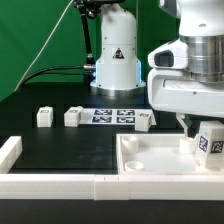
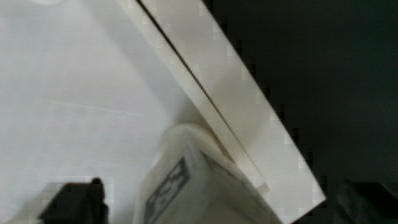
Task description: Assemble one leg
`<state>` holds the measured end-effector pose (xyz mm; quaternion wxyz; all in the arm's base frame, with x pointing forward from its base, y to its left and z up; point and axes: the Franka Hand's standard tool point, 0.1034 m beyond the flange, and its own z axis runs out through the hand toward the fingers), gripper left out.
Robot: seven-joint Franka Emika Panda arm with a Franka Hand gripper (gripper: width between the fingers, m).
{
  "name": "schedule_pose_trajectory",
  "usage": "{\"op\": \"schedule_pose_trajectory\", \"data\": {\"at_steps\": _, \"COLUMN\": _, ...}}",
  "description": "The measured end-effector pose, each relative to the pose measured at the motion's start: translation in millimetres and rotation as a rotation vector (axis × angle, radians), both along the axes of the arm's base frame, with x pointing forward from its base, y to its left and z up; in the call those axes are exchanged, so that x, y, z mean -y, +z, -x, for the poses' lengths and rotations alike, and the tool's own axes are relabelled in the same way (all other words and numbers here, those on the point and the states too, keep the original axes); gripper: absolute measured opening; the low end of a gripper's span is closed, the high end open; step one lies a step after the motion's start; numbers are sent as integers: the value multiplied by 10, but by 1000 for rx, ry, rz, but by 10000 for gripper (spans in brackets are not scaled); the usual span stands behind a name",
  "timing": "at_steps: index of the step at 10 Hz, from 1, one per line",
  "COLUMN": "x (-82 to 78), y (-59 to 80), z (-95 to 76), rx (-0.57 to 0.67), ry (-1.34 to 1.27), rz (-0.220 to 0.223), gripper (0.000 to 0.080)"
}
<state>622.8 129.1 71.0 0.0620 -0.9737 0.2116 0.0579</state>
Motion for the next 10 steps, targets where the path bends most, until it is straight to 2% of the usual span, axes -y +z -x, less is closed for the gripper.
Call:
{"op": "schedule_pose_trajectory", "data": {"at_steps": 5, "x": 70, "y": -15, "z": -9, "rx": 75, "ry": 513, "rz": -23, "gripper": 649}}
{"op": "schedule_pose_trajectory", "data": {"at_steps": 7, "x": 82, "y": -18, "z": -8, "rx": 78, "ry": 540, "rz": -25, "gripper": 649}}
{"op": "schedule_pose_trajectory", "data": {"at_steps": 8, "x": 83, "y": -18, "z": -8, "rx": 78, "ry": 539, "rz": -25, "gripper": 552}}
{"op": "schedule_pose_trajectory", "data": {"at_steps": 9, "x": 83, "y": -18, "z": -8, "rx": 78, "ry": 539, "rz": -25, "gripper": 552}}
{"op": "schedule_pose_trajectory", "data": {"at_steps": 10, "x": 84, "y": -18, "z": -8, "rx": 78, "ry": 539, "rz": -25, "gripper": 351}}
